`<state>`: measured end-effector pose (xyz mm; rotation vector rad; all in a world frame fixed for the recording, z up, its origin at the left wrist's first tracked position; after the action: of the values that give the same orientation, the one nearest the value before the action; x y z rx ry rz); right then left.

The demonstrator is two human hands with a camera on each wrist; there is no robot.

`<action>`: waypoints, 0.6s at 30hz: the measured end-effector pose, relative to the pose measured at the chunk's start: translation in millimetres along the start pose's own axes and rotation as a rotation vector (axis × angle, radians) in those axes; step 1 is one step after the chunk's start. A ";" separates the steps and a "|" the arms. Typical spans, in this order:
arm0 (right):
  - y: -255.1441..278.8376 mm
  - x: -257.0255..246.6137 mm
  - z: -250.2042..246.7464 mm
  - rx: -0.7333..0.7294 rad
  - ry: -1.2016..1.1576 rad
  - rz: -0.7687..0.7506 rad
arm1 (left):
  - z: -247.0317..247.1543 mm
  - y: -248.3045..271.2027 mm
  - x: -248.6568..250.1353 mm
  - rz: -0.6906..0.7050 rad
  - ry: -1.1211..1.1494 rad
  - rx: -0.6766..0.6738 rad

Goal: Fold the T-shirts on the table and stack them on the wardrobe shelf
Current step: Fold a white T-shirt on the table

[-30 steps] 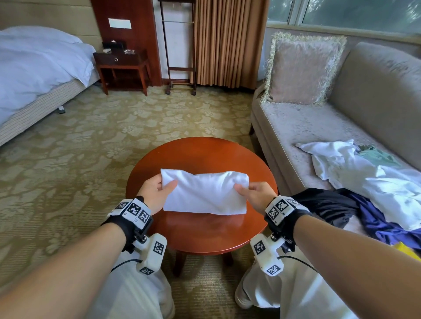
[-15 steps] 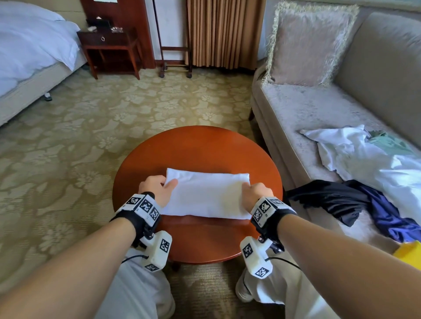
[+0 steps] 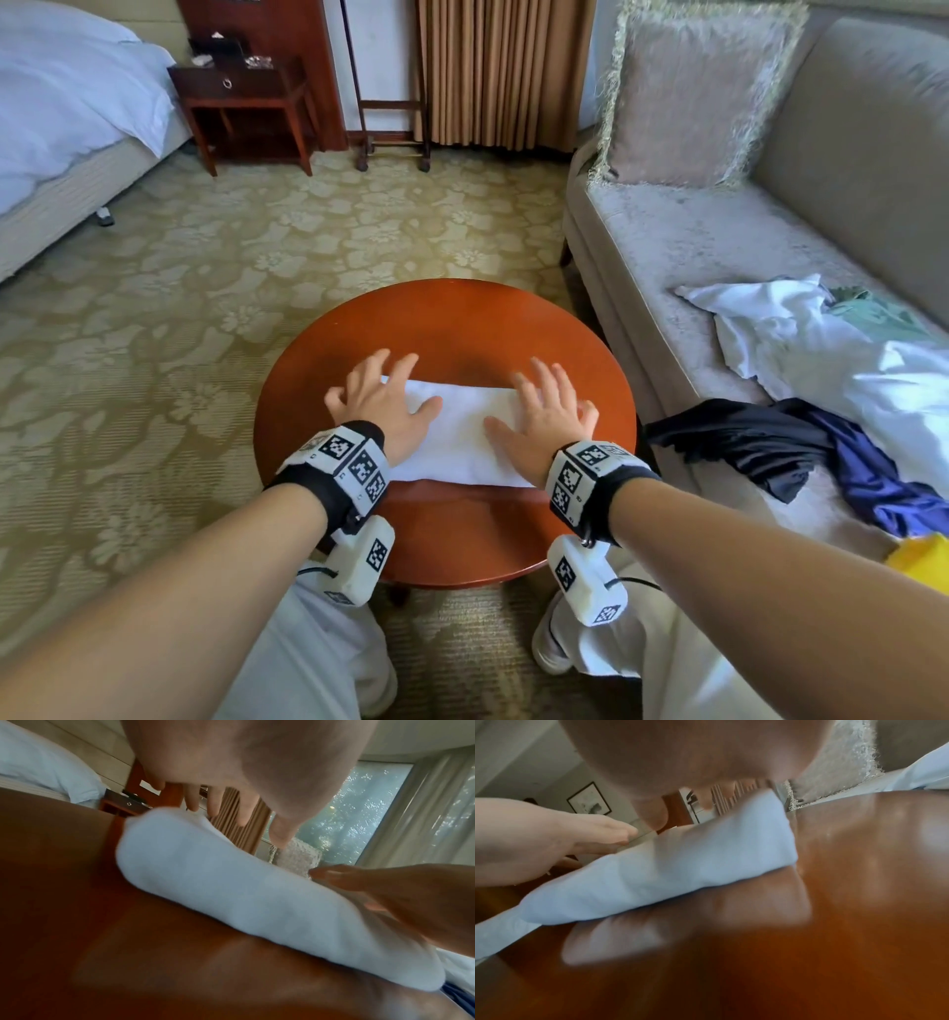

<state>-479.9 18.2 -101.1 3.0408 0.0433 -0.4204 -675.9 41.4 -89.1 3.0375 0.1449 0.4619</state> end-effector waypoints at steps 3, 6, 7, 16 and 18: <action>0.1 2.9 27.0 -0.244 0.089 -0.013 | 26.7 -0.7 0.4 -0.035 -0.041 -0.233; -0.6 9.1 36.5 -0.282 0.102 0.005 | 40.2 0.0 -10.6 -0.064 -0.061 -0.329; -2.1 10.3 38.1 -0.288 0.096 0.008 | 42.0 0.3 -13.0 -0.064 -0.073 -0.337; -6.1 34.8 18.0 -0.076 -0.095 0.439 | 17.8 1.4 -17.4 -0.282 0.147 -0.158; -2.5 40.3 13.7 -0.031 -0.050 0.550 | 12.6 5.7 -19.7 -0.327 0.139 -0.109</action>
<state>-444.9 20.4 -125.4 2.8362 -0.7569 -0.4347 -690.4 33.1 -106.4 2.7977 0.5911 0.6276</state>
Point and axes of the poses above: each hand's wrist, its own y-axis away from the middle knuckle, its own z-axis out of the palm, x = y × z, the point moved 6 cm from there along -y, towards the middle knuckle, and after that the axes turned 3 degrees about -z, right-handed, at the moved point
